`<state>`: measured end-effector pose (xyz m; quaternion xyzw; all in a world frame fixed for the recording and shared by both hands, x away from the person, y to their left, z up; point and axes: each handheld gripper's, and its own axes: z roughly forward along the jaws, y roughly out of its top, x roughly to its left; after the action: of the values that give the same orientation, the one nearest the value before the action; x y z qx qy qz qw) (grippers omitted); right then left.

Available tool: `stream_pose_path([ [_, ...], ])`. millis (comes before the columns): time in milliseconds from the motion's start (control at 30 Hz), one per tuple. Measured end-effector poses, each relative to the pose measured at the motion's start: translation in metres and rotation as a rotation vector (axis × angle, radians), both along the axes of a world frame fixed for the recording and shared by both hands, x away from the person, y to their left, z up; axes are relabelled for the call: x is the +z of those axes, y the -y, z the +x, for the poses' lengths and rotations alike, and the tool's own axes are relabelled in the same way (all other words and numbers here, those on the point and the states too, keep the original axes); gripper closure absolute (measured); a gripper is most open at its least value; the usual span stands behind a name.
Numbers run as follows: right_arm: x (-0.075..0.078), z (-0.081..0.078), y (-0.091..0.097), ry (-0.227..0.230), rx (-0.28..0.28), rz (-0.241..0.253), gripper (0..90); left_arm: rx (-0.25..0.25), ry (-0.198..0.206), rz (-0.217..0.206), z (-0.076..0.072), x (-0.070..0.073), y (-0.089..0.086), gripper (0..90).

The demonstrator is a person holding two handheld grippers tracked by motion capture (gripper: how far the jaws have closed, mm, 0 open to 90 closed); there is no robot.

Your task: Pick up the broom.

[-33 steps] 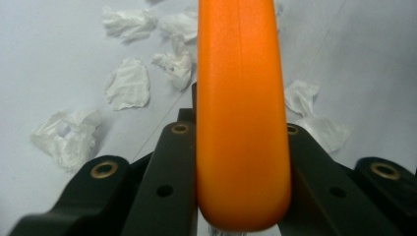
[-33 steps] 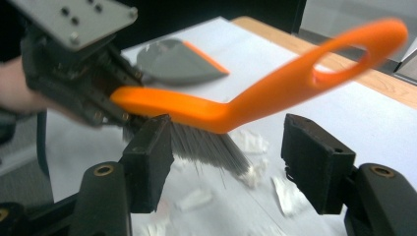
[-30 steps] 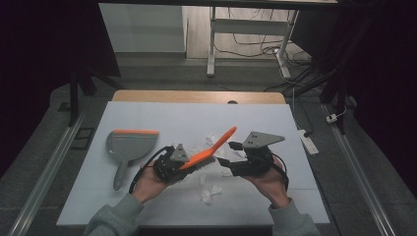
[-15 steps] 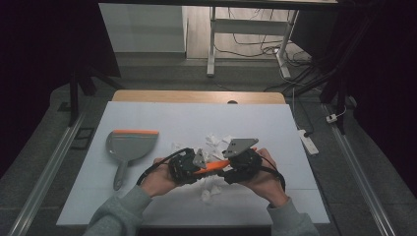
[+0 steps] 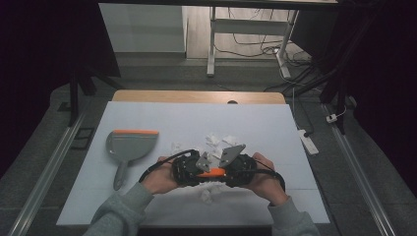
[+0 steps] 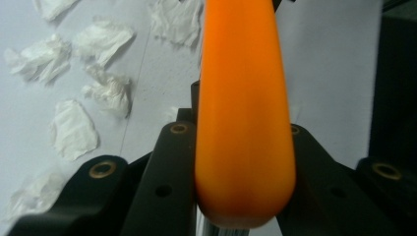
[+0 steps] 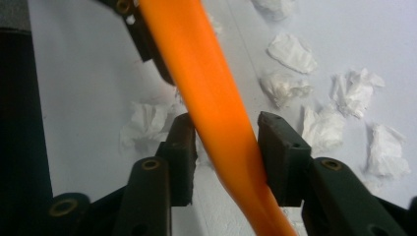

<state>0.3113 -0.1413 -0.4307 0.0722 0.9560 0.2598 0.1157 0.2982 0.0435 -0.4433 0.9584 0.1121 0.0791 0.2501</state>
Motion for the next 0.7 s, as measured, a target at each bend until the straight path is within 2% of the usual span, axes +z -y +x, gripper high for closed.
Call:
stream_pose_path([
  [133, 0.000, -0.001, 0.002, -0.006, 0.034, 0.008, 64.4, -0.026, -0.033, -0.046, 0.004, 0.003, -0.007, 78.5],
  [233, 0.002, -0.004, 0.002, 0.013, 0.053, -0.009, 67.7, -0.018, -0.005, -0.065, 0.005, 0.005, -0.010, 75.5],
  [300, 0.001, -0.004, 0.002, 0.013, 0.058, 0.003, 69.0, -0.007, -0.002, -0.085, 0.006, 0.006, -0.012, 72.6],
  [400, 0.002, -0.002, 0.005, 0.004, 0.048, 0.045, 70.3, 0.059, 0.060, -0.124, 0.007, 0.010, -0.018, 59.5],
  [433, 0.003, -0.002, 0.006, 0.008, 0.042, 0.053, 70.4, 0.059, 0.060, -0.124, 0.007, 0.010, -0.018, 51.5],
  [467, 0.004, -0.001, 0.007, 0.005, 0.027, 0.065, 70.4, 0.114, 0.094, -0.158, 0.006, 0.014, -0.023, 45.0],
  [500, 0.004, 0.000, 0.008, 0.006, 0.023, 0.074, 70.4, 0.114, 0.094, -0.158, 0.006, 0.014, -0.023, 42.3],
  [533, 0.004, 0.000, 0.009, 0.011, 0.012, 0.082, 70.5, 0.135, 0.101, -0.183, 0.006, 0.016, -0.027, 39.5],
  [567, 0.004, 0.000, 0.009, 0.011, 0.012, 0.082, 70.5, 0.164, 0.111, -0.208, 0.005, 0.019, -0.032, 39.5],
  [600, 0.004, 0.003, 0.012, 0.003, -0.004, 0.101, 70.5, 0.191, 0.122, -0.233, 0.003, 0.021, -0.036, 35.2],
  [700, 0.004, 0.005, 0.015, -0.005, -0.019, 0.127, 70.5, 0.275, 0.145, -0.286, -0.002, 0.026, -0.052, 34.2],
])
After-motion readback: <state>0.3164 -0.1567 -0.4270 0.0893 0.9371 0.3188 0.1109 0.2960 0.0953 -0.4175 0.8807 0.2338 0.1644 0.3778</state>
